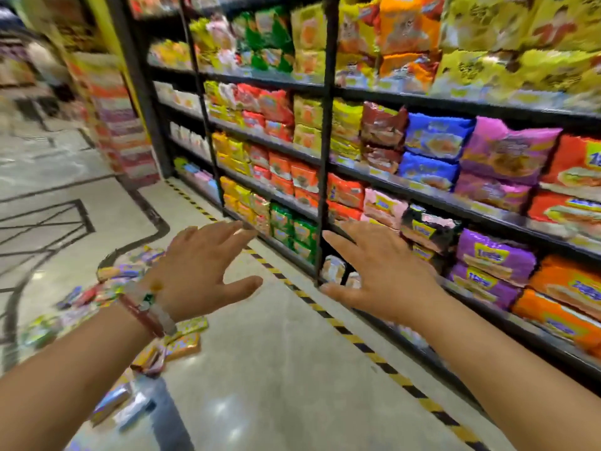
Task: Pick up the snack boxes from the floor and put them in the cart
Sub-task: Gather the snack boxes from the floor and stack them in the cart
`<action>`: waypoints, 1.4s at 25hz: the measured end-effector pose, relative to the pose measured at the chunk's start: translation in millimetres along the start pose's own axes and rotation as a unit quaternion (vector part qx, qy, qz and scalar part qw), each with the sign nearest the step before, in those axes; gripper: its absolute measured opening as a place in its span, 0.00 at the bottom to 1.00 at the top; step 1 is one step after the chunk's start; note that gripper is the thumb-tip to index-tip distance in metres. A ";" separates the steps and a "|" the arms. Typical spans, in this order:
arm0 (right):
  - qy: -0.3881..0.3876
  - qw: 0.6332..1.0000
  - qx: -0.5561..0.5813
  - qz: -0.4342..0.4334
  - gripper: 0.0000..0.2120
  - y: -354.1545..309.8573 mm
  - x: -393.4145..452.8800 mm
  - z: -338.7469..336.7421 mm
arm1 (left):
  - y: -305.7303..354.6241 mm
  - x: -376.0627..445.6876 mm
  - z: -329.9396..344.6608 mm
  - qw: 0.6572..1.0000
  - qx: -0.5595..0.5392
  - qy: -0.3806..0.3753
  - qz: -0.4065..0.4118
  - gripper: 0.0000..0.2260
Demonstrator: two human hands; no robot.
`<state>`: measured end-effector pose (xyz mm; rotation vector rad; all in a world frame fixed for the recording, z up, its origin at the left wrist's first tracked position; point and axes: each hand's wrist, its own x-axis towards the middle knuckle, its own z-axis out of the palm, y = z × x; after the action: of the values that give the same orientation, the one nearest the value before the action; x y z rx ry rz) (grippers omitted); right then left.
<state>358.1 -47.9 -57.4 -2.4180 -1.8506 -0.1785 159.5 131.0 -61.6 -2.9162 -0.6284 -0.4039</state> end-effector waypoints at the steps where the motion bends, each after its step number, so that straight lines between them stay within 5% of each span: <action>1: 0.000 1.000 -0.004 -0.024 0.42 -1.0 20.3 4.9 | -12.5 0.2 2.8 1.000 0.014 0.001 -0.019 0.38; 15: 0.009 0.970 0.039 -0.240 0.37 12.7 278.2 65.6 | -143.3 53.1 56.2 0.969 0.081 0.029 -0.233 0.36; 24: -0.022 0.956 0.039 -0.289 0.55 -25.3 387.8 117.3 | -239.7 53.8 100.8 0.954 0.101 -0.001 -0.282 0.31; 35: -0.050 0.954 0.036 -0.292 0.38 -138.7 562.1 191.6 | -446.2 64.2 161.4 0.954 0.088 -0.063 -0.278 0.33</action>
<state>376.6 552.3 -163.5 -1.7938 -2.5188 -0.0255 65.7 588.8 -165.8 -2.5676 -1.4322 -0.1969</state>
